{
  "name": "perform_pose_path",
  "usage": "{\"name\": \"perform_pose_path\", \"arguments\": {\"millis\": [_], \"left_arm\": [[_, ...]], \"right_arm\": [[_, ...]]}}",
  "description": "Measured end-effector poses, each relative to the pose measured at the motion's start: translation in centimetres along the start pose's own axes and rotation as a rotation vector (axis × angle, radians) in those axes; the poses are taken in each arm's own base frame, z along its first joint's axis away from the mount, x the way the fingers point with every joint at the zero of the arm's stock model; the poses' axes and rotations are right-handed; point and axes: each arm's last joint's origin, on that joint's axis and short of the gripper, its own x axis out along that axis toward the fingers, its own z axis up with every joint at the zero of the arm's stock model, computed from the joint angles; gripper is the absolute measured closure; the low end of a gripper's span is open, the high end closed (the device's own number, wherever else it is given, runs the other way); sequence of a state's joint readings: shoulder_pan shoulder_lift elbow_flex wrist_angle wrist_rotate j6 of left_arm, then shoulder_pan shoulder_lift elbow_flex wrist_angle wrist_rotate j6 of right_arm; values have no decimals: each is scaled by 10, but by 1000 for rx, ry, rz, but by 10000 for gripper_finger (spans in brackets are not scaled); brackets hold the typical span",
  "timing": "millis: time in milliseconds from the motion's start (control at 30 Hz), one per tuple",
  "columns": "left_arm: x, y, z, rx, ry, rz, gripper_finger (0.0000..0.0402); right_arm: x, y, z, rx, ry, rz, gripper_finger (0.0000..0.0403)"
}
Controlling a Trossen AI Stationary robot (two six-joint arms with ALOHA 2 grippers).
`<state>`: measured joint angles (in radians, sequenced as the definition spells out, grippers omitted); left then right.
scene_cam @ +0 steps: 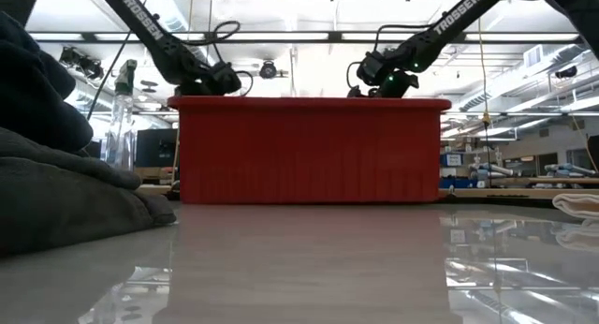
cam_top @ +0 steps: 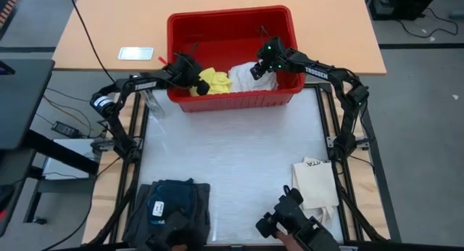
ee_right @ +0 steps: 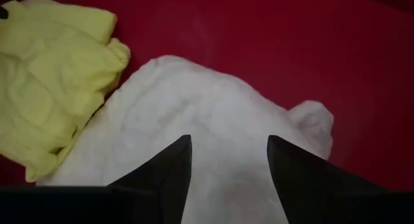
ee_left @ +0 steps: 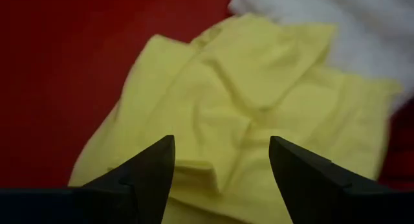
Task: Fold laundry
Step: Fold the yellow shirt
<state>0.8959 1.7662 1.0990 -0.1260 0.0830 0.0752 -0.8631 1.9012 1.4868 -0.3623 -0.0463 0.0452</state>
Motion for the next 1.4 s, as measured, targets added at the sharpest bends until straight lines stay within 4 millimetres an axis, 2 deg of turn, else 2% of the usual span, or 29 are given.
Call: {"name": "perform_pose_path", "arguments": {"millis": [100,200,267,367,467,667,900,1000,1100,1300,1400], "left_arm": [[10,3,1,28,39,56,151],[20,6,8,58,31,108,177],[25,7,6,58,86,92,206],[24,11,21,56,63,95,256],[34,14,16,26,155,79,300],[24,15,39,25,158,77,388],[-34,14,116,71,1,69,398],[-78,5,153,121,-106,47,399],[-126,-8,183,165,-230,-11,400],[-203,-46,214,235,-391,-104,400],[-231,-66,213,280,-496,-218,401]], "right_arm": [[0,1,0,2,2,2,195],[-1,3,-1,7,11,4,195],[-2,4,-1,19,13,6,195],[-2,4,-1,29,16,5,195],[-3,4,-1,35,16,5,195],[-3,4,-2,56,29,3,195],[-21,5,6,109,-9,20,209],[-39,7,13,130,-50,57,216],[-66,12,22,127,-109,126,222],[-136,32,37,55,-266,363,220],[-171,51,39,-27,-343,460,215]]}}
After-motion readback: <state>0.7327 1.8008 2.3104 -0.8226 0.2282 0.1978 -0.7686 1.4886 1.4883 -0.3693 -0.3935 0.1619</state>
